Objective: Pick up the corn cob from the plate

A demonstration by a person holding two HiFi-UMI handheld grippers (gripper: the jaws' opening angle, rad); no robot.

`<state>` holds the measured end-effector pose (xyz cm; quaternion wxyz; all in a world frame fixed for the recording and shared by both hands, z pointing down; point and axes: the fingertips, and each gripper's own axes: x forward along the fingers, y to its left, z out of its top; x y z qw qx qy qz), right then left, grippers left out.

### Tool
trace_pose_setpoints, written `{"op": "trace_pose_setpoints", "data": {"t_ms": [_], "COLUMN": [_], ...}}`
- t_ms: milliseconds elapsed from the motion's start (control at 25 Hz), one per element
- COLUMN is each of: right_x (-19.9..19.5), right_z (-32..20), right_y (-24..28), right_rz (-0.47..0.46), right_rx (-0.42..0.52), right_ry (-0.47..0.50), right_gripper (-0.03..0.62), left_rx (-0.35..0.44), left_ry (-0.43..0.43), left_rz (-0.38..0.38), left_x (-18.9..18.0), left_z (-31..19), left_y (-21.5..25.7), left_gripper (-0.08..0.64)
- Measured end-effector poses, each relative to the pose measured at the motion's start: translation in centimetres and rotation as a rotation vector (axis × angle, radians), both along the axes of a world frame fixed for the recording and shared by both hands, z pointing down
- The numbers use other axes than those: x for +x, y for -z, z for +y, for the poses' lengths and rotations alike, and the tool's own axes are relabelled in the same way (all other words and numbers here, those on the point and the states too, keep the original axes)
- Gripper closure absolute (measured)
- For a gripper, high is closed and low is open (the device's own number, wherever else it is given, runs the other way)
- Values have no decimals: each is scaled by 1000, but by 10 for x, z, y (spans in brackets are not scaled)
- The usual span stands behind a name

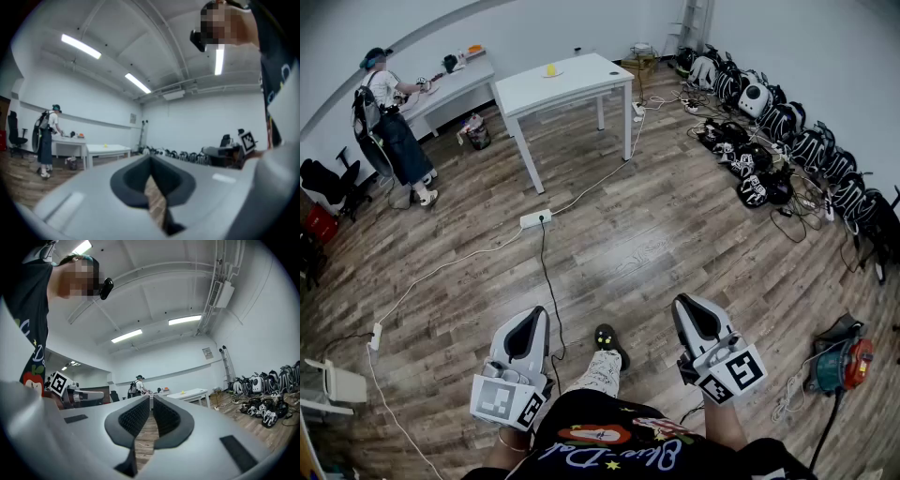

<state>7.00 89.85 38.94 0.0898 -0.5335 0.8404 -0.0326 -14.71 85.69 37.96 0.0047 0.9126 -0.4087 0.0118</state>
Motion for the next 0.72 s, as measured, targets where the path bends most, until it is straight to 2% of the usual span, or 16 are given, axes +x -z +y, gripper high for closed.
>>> {"op": "trace_pose_setpoints", "data": {"t_ms": [120,240,360,520,720], "right_x": [3,17,43,56,51], "right_z": [-46,-92,-150,-228,-315], "right_y": [5,15,21,26,32], "right_rz": [24,68,58,78,73], "right_rx": [-6,12,-10,-29,-3], "right_ry": [22,17,-9,8,33], "right_gripper": [575,575,575,575,575], "left_rx": [14,16,15,21,15], "left_ry": [-5,-31,-41,-49,-53], "left_rz": [6,50,51,85,55], "left_x": [21,42,61,73,82], "left_z": [-55,-110,-173,-249,-329], "left_y": [3,11,13,20,7], "left_gripper": [572,572,572,572,572]}}
